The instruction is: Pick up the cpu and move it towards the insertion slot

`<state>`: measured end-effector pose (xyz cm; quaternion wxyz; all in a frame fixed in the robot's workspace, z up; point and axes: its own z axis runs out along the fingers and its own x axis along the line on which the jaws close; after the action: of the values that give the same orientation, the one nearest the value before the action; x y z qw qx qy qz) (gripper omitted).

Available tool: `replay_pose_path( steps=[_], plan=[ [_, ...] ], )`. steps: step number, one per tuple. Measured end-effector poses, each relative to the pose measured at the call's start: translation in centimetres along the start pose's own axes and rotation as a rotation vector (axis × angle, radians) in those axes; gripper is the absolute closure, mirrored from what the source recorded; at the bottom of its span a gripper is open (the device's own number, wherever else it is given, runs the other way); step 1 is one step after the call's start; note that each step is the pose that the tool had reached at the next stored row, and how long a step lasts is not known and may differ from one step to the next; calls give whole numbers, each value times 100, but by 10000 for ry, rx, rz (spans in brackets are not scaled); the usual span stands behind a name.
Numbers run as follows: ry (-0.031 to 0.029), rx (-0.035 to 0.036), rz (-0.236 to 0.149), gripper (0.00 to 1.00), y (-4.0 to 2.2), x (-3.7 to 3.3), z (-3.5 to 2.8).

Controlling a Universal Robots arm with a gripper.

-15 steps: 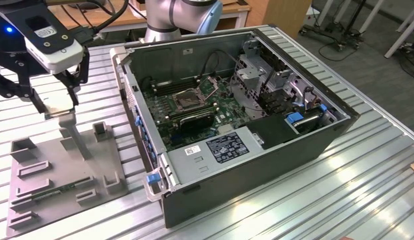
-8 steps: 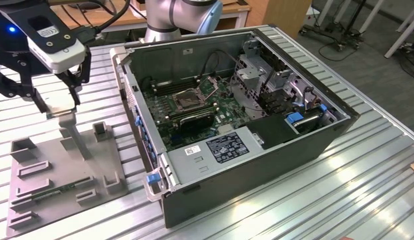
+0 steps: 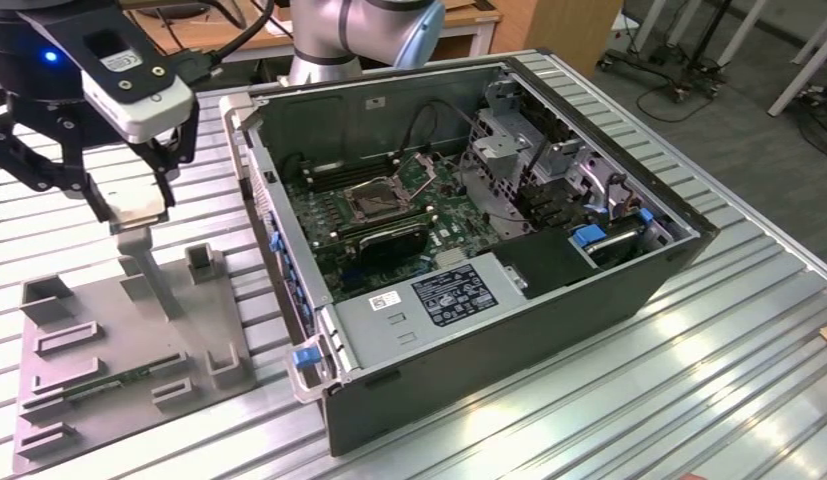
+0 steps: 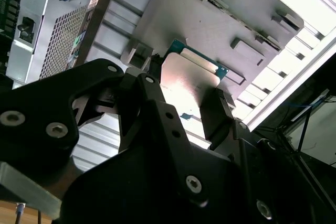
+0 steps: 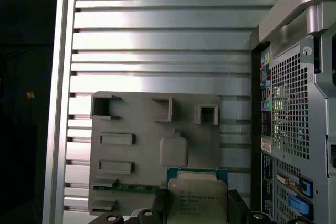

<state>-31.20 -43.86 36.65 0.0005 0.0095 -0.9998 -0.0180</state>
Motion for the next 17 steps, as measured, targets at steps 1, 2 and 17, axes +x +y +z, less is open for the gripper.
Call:
replay_pose_path(
  steps=[1, 2, 17],
  plan=[
    [0, 0, 0, 46, 0, -17, 0],
    [0, -1, 0, 46, -1, -35, 0],
    [0, 0, 0, 46, -5, -285, 0]
  ],
)
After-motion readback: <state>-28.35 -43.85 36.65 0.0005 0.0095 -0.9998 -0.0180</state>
